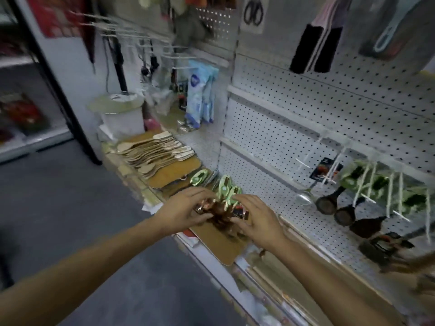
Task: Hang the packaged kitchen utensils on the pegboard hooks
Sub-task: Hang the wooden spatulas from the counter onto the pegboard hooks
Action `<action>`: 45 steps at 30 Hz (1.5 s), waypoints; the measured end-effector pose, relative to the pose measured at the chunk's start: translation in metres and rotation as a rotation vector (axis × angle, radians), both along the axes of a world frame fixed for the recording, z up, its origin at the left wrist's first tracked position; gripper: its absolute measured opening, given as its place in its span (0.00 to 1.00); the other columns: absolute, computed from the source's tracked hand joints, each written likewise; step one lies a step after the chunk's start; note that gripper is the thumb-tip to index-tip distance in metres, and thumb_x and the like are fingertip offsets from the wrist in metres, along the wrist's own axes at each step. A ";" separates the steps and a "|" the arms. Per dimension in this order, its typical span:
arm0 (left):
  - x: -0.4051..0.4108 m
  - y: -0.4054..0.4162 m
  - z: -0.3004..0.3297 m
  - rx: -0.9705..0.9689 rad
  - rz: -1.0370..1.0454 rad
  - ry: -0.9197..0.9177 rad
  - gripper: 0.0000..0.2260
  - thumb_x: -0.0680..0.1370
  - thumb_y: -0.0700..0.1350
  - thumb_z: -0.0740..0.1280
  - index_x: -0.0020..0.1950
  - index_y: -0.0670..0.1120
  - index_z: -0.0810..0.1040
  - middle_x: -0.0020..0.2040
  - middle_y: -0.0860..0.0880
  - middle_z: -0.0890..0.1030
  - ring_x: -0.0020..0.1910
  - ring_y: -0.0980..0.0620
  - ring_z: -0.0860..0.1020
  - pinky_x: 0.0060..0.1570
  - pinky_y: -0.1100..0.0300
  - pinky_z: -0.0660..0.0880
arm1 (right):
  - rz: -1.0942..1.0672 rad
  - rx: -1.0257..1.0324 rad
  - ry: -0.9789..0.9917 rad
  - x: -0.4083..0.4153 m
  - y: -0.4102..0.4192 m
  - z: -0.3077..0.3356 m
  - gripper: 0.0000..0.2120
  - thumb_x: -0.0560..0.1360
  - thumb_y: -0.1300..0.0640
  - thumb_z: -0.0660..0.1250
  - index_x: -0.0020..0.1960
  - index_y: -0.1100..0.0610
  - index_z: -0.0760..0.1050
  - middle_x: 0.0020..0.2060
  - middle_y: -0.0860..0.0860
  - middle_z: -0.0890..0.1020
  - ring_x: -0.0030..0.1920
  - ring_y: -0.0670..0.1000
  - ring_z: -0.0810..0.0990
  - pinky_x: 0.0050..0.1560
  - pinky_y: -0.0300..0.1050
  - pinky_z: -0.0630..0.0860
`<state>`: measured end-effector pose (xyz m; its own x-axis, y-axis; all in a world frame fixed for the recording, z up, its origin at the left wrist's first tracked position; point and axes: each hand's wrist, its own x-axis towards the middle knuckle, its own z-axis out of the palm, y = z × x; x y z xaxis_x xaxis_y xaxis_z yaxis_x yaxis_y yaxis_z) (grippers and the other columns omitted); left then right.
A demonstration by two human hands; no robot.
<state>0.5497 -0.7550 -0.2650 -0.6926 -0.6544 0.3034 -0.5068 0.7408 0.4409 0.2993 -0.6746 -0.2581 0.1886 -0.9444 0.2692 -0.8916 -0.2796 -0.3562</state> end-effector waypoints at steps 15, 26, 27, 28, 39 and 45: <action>0.172 -0.069 -0.017 0.077 0.319 -0.022 0.22 0.79 0.55 0.69 0.71 0.55 0.72 0.69 0.58 0.75 0.68 0.57 0.72 0.66 0.61 0.70 | 0.321 0.061 0.062 0.156 -0.143 -0.016 0.33 0.76 0.31 0.51 0.71 0.52 0.70 0.66 0.48 0.75 0.67 0.46 0.72 0.67 0.42 0.66; 0.219 -0.215 -0.041 0.136 0.340 -0.103 0.23 0.78 0.58 0.68 0.71 0.55 0.72 0.69 0.56 0.75 0.68 0.55 0.72 0.66 0.57 0.72 | 0.293 0.185 0.005 0.197 -0.289 -0.052 0.27 0.77 0.40 0.64 0.73 0.49 0.66 0.71 0.46 0.71 0.71 0.46 0.66 0.70 0.43 0.63; 0.221 -0.229 -0.043 0.146 0.333 -0.114 0.23 0.78 0.58 0.68 0.71 0.55 0.72 0.69 0.56 0.75 0.68 0.55 0.72 0.66 0.57 0.72 | 0.288 0.197 0.003 0.200 -0.301 -0.055 0.27 0.77 0.41 0.64 0.73 0.49 0.66 0.71 0.45 0.70 0.71 0.46 0.66 0.70 0.42 0.62; 0.223 -0.242 -0.046 0.152 0.326 -0.120 0.23 0.78 0.57 0.68 0.71 0.55 0.72 0.69 0.56 0.75 0.68 0.55 0.72 0.66 0.58 0.72 | 0.285 0.207 0.003 0.203 -0.313 -0.058 0.27 0.78 0.41 0.64 0.74 0.49 0.66 0.71 0.45 0.70 0.71 0.45 0.66 0.69 0.41 0.61; 0.248 -0.382 -0.100 0.247 0.210 -0.196 0.22 0.78 0.53 0.70 0.71 0.49 0.74 0.68 0.51 0.77 0.66 0.51 0.74 0.63 0.66 0.66 | 0.134 0.376 -0.032 0.241 -0.419 -0.106 0.28 0.77 0.39 0.62 0.73 0.49 0.66 0.71 0.45 0.70 0.71 0.46 0.65 0.67 0.38 0.60; 0.266 -0.495 -0.162 0.351 0.104 -0.207 0.19 0.79 0.52 0.69 0.69 0.48 0.75 0.67 0.49 0.77 0.65 0.48 0.75 0.62 0.59 0.70 | -0.054 0.473 -0.017 0.272 -0.497 -0.159 0.26 0.77 0.45 0.66 0.72 0.51 0.67 0.69 0.48 0.72 0.69 0.50 0.69 0.67 0.48 0.69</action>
